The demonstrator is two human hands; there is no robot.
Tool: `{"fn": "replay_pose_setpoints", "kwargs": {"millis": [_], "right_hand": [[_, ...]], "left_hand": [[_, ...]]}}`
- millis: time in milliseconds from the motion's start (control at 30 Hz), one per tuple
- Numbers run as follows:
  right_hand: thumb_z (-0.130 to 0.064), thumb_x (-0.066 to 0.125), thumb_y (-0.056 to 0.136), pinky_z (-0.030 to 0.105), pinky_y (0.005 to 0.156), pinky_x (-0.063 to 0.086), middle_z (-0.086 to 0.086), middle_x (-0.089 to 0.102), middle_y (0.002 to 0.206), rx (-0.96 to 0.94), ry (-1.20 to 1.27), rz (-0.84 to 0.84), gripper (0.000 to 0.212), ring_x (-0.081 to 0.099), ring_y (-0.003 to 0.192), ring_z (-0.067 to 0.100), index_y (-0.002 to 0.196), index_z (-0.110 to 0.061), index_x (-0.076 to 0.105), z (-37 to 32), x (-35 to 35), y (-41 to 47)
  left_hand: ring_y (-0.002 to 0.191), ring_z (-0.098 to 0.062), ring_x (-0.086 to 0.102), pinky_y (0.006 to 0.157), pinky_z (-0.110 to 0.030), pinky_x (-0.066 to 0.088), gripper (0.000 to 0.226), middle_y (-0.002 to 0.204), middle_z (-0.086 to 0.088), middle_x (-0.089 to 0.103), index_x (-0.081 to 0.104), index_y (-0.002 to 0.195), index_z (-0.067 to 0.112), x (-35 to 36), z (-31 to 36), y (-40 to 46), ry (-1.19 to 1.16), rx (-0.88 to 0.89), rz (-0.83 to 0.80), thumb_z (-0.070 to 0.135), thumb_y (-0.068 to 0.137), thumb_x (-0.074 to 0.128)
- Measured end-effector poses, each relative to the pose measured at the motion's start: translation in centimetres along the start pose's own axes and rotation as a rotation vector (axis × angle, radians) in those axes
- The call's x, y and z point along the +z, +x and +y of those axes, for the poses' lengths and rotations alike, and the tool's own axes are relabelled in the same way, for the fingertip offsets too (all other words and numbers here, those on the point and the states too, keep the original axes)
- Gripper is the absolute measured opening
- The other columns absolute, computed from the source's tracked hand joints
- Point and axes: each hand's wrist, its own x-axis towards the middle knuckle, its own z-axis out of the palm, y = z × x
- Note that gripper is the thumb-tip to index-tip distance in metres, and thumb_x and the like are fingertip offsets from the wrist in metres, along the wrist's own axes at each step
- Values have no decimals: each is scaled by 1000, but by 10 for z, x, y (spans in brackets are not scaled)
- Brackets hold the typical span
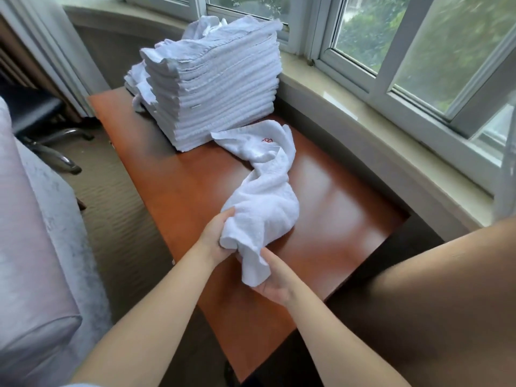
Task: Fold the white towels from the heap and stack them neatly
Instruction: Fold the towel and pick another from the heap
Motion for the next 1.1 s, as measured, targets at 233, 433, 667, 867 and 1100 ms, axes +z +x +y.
{"fn": "replay_pose_setpoints", "kwargs": {"millis": [233,433,667,867,1100], "right_hand": [[-22,66,86,25,65,48,1,62,94,-788,-207,751,11,58,83,19,94,-24,58,-59,1,-47],[-37,80,76,25,73,46,-8,56,110,-337,-685,518,59,57,105,20,124,-20,51,-7,-44,-100],[-2,53,85,32,88,42,12,59,124,-434,-1101,872,45,55,114,35,128,-15,57,-18,-77,-130],[11,53,71,35,83,34,17,62,104,-1143,-1226,1092,34,55,99,38,95,-4,73,-50,-53,-149],[-3,56,88,26,85,44,8,60,125,133,-1357,255,38,56,115,25,124,-11,63,-3,-79,-114]], "left_hand": [[85,-20,68,68,-32,58,17,100,-2,69,63,108,18,-16,-18,-34,316,655,304,22,92,59],[101,-34,62,84,-33,51,40,115,-17,63,58,122,-2,-68,-103,-38,880,303,761,17,86,59],[74,-24,63,59,-30,51,40,102,-16,63,49,132,-2,-22,-88,-69,238,556,419,18,98,49],[79,-21,65,62,-27,51,30,102,-7,61,55,123,12,-35,-64,-94,230,693,647,20,94,51],[127,-37,45,87,-37,43,71,144,-19,40,30,145,3,-99,-107,-78,1214,6,779,11,84,65]]}}
